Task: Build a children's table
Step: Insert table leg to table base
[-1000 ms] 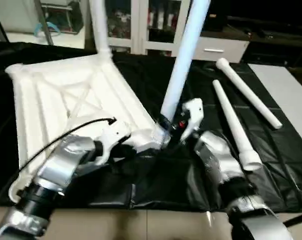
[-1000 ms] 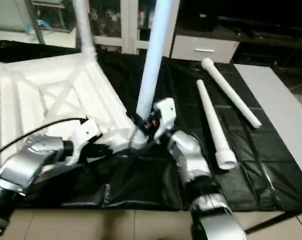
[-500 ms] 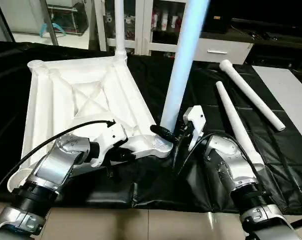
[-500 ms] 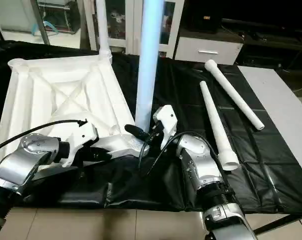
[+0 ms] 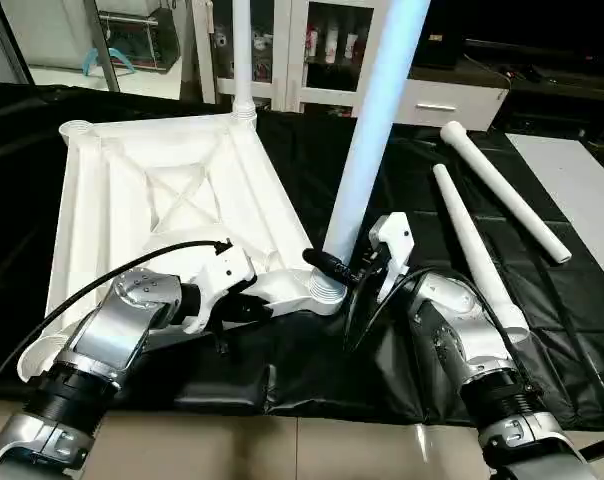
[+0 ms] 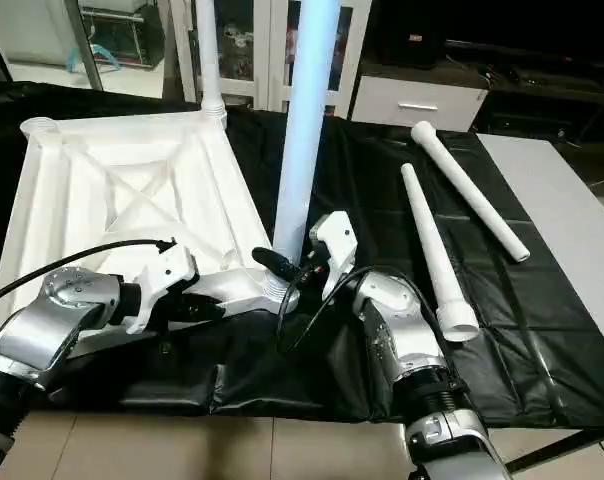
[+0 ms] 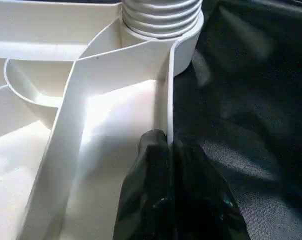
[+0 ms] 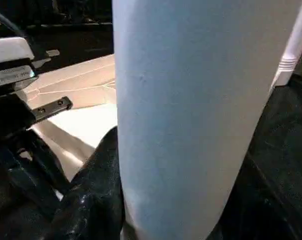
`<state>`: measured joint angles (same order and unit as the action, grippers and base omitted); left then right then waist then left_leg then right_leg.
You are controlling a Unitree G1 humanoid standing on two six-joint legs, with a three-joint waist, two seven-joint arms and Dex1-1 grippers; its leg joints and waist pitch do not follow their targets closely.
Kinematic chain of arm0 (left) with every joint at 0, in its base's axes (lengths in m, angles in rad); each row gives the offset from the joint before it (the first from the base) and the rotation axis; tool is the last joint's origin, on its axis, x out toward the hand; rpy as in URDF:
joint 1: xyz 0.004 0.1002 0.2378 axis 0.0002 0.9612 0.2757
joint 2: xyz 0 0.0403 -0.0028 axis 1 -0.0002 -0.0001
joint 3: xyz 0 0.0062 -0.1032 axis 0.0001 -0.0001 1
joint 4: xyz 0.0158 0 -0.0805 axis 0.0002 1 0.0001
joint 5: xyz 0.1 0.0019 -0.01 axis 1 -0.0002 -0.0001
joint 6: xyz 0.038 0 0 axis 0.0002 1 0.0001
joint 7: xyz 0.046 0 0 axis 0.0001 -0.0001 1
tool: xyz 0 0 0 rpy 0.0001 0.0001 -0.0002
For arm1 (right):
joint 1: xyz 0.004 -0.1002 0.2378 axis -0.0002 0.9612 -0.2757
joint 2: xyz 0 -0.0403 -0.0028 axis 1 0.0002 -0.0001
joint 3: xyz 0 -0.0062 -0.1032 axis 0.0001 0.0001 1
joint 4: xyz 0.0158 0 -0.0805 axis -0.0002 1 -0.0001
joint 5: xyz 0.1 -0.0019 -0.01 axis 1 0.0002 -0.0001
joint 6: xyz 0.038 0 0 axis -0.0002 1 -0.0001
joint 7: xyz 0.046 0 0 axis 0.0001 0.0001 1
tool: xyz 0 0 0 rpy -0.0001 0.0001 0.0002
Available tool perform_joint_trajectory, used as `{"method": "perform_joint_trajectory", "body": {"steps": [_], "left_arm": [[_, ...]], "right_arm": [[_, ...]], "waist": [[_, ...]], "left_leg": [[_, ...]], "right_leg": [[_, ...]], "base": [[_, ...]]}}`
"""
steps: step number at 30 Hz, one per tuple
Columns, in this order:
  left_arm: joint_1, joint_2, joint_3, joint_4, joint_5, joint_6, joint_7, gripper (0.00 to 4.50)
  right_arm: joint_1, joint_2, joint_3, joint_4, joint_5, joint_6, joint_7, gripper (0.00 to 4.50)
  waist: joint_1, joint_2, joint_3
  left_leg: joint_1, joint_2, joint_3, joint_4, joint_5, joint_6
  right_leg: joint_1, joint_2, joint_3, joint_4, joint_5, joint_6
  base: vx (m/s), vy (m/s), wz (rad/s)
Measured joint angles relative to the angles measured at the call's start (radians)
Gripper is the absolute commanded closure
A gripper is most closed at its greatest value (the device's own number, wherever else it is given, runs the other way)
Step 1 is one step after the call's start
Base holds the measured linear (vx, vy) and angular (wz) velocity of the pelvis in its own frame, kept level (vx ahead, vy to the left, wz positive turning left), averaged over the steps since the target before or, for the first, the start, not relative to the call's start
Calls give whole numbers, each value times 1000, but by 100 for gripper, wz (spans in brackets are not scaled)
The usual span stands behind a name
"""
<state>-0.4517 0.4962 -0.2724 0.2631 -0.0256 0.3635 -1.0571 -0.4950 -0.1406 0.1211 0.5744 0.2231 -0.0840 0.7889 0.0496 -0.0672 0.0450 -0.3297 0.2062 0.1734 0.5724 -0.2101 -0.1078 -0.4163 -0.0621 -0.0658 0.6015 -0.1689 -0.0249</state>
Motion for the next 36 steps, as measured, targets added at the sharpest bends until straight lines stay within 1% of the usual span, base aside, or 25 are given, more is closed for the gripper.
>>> {"method": "perform_joint_trajectory", "body": {"steps": [2,4,7,8,11,14,16,19,22,28,34,36], "left_arm": [[-9,-22,0,13,15,9,47,450],[-19,-68,1,19,34,43,123,450],[-25,-140,2,19,55,93,224,450],[-25,-156,2,19,59,101,247,450],[-37,-240,20,49,70,124,356,450],[-62,-343,36,91,76,154,479,450],[-87,-420,63,133,77,176,583,450],[-106,-491,74,165,81,187,700,450],[-107,-506,74,166,80,187,731,450],[-107,-508,78,162,81,190,739,450],[-107,-504,78,161,79,190,740,450],[-102,-487,66,147,79,190,731,450]], "right_arm": [[-22,30,-5,38,-13,-7,-95,265],[-51,63,-25,86,-30,-7,-210,265],[-82,93,-51,141,-45,-7,-342,265],[-89,99,-56,151,-48,-7,-369,265],[-143,141,-100,227,-57,-3,-516,265],[-207,170,-137,310,-59,4,-662,265],[-252,191,-170,365,-57,4,-761,265],[-284,198,-182,403,-65,-13,-847,265],[-297,205,-192,422,-70,-28,-875,265],[-323,215,-214,463,-76,-47,-887,265],[-337,215,-226,487,-76,-53,-869,265],[-343,214,-229,493,-79,-51,-835,265]], "waist": [[-5,-1,-1],[-12,-1,-1],[-18,1,-2],[-18,1,-3],[-19,2,-5],[-18,0,-6],[-18,-2,-7],[-18,-3,-8],[-17,-5,-9],[-18,-7,-8],[-19,-8,-8],[-22,-8,-8]], "left_leg": [[2,0,0,0,2,-3],[2,0,-1,1,2,-4],[5,-1,-1,2,2,-4],[6,-1,-1,2,2,-4],[6,-1,-1,2,2,-4],[6,-1,-1,2,2,-4],[5,-1,-1,2,2,-4],[-1,-1,-2,2,2,-4],[-3,-1,-1,2,3,-4],[-3,-1,-1,1,2,-3],[-3,0,-2,1,2,-3],[-3,0,-2,1,2,-3]], "right_leg": [[1,0,0,0,2,-2],[2,0,1,0,0,1],[4,0,2,0,-1,2],[5,0,2,0,-1,3],[5,1,2,-1,-1,3],[6,0,2,-2,-2,4],[6,0,2,-3,-2,5],[4,0,2,-7,-1,7],[4,1,1,-6,0,8],[3,1,1,-6,-1,10],[3,1,1,-6,-1,10],[2,1,1,-6,-1,10]], "base": [[0,0,0],[0,0,0],[0,0,0],[0,0,0],[0,0,0],[0,0,0],[0,0,0],[0,0,0],[0,0,0],[0,0,0],[0,0,0],[0,0,0]]}}
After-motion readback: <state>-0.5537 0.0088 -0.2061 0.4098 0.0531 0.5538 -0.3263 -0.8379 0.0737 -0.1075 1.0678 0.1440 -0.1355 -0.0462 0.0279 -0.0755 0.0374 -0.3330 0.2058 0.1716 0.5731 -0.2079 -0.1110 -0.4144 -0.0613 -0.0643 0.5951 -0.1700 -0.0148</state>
